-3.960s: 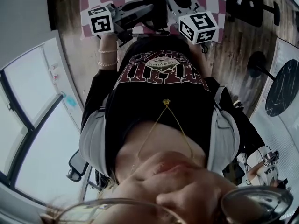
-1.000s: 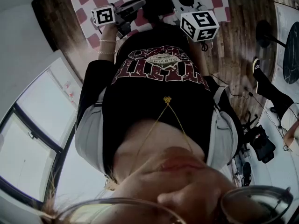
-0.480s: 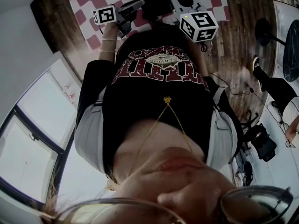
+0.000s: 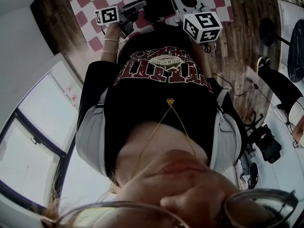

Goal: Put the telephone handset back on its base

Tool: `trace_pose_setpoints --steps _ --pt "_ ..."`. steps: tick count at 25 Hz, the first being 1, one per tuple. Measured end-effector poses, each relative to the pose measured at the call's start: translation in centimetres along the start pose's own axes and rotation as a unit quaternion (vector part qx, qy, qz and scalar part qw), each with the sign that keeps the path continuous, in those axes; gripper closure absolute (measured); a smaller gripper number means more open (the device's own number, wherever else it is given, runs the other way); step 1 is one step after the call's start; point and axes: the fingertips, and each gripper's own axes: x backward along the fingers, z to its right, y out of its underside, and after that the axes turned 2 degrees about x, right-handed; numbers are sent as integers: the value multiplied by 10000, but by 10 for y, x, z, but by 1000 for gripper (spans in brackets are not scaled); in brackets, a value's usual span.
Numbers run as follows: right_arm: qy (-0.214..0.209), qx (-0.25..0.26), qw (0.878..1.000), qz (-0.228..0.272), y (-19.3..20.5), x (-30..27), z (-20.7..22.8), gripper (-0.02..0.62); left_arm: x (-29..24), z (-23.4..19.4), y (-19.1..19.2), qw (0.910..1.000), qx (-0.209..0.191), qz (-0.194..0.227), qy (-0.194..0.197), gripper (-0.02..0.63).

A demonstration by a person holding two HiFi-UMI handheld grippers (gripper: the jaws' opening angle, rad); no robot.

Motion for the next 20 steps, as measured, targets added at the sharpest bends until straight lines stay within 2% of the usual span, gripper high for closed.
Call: trace_pose_setpoints --steps 10,20 --pt "11 -32 10000 -1 -2 -4 3 574 -2 -14 3 9996 -23 -151 -250 526" --pt "10 -47 10000 -18 -1 -5 3 574 -7 -16 4 9996 -92 -166 -207 526"
